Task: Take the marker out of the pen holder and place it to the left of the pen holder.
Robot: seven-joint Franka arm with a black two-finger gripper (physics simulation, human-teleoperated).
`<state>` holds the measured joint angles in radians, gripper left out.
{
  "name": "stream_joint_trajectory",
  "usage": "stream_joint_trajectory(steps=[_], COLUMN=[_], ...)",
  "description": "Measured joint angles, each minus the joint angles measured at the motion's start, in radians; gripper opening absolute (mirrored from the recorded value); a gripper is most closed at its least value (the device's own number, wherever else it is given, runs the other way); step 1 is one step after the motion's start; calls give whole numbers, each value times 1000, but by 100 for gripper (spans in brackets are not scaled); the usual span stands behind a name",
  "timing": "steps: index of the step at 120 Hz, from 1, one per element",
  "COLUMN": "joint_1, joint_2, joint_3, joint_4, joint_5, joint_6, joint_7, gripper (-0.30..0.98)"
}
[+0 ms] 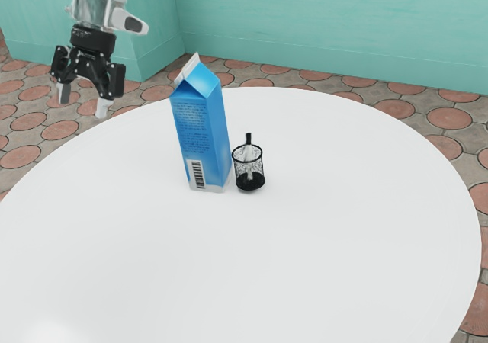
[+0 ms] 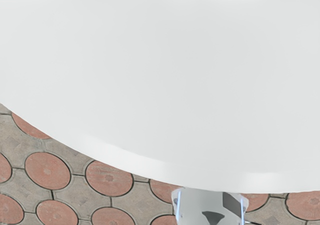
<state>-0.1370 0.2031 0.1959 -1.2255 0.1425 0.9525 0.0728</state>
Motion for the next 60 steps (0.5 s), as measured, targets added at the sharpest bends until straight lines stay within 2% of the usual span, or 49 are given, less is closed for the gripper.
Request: stream_joint_trajectory(steps=[19,32,39,48,54,56,60], joint_1=[3,37,-15,-87,-171,-208,-297], joint_2=[2,4,7,11,19,27,59], joint_3=[3,-32,-85,-109,-113,-114,-116], joint_4=[-12,-6,-1,-37,-77,-83,-87], joint_5=[13,-26,-29,-25,26,64,191], joint_6=[214,296,345,390,412,419,441], joint_7=[32,87,167,255,304,319,349], gripper=[69,69,69,69,69,69,68])
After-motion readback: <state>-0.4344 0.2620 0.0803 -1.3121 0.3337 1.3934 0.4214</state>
